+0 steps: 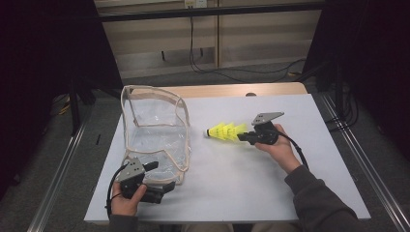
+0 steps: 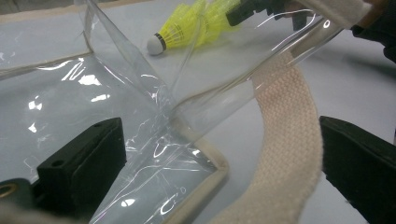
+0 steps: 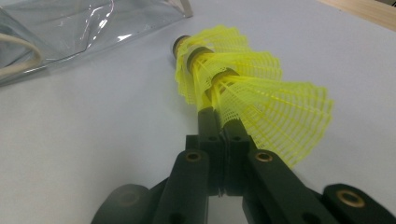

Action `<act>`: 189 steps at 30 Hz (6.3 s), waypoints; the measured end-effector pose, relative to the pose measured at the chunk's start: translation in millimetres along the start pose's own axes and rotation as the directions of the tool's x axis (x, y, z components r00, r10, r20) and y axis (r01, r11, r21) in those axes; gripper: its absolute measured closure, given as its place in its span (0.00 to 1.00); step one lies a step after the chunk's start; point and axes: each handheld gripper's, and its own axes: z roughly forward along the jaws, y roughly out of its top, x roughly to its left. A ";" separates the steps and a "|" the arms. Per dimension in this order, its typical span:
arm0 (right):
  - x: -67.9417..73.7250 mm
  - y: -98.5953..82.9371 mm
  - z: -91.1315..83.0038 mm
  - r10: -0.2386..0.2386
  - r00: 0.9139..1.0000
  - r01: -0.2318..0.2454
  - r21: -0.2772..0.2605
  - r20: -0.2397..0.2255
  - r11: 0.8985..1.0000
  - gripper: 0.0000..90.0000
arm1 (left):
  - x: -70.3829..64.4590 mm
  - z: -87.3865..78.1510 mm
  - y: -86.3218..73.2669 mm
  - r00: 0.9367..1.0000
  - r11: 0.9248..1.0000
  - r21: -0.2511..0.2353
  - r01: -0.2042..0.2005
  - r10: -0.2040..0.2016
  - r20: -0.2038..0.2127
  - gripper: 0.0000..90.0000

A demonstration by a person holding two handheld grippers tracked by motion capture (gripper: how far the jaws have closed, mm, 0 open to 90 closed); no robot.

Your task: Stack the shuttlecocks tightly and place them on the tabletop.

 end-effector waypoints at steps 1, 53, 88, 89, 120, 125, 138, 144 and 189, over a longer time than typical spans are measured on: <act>-0.2 0.1 0.8 0.003 1.000 -0.003 -0.001 0.000 1.000 0.99 | 0.0 0.0 0.0 1.000 1.000 0.000 0.000 0.000 0.000 0.03; 24.4 -2.8 11.3 0.058 0.998 -0.058 0.005 -0.019 0.998 0.75 | -0.8 -0.8 0.6 1.000 1.000 0.007 -0.001 0.001 -0.004 0.03; 36.7 9.7 38.2 0.172 0.985 -0.172 -0.005 0.024 0.985 0.49 | 0.1 -1.4 0.5 1.000 1.000 0.008 -0.002 0.002 -0.001 0.03; 37.2 9.9 38.9 0.174 0.984 -0.174 -0.009 0.028 0.985 0.51 | 0.1 -1.3 0.4 1.000 1.000 0.006 -0.003 0.003 -0.001 0.03; 37.2 10.3 52.0 0.201 0.970 -0.198 -0.035 0.140 0.980 0.87 | 0.5 -1.6 0.1 1.000 1.000 0.004 -0.002 0.001 0.007 0.03; 36.9 11.1 46.7 0.179 0.978 -0.177 -0.028 0.109 0.984 0.89 | 0.2 -1.6 0.2 1.000 1.000 0.003 -0.002 0.002 0.005 0.03; 43.2 6.6 34.6 0.131 0.991 -0.132 0.031 0.018 0.991 0.84 | -0.3 -0.9 0.1 1.000 1.000 0.001 -0.004 0.004 -0.002 0.03; 45.8 8.4 39.6 0.141 0.989 -0.141 0.013 0.038 0.990 0.66 | -0.2 -0.8 -0.2 1.000 1.000 -0.001 -0.001 0.001 0.001 0.03; 49.3 31.5 20.7 0.062 0.998 -0.062 -0.006 -0.002 0.998 0.89 | 1.2 0.5 0.3 1.000 1.000 0.002 0.006 -0.006 0.008 0.03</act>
